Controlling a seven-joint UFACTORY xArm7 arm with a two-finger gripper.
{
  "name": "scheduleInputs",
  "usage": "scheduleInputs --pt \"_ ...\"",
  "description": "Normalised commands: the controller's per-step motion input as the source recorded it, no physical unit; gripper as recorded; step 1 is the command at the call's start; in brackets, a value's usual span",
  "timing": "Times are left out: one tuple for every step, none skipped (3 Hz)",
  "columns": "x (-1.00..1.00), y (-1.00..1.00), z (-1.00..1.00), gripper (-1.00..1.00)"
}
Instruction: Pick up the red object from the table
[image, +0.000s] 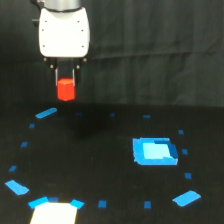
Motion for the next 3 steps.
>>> scheduleInputs --pt "-0.09 0.04 0.25 -1.0" --pt "-0.26 -0.19 -0.37 -1.0" --pt "0.29 0.38 0.27 -1.0"
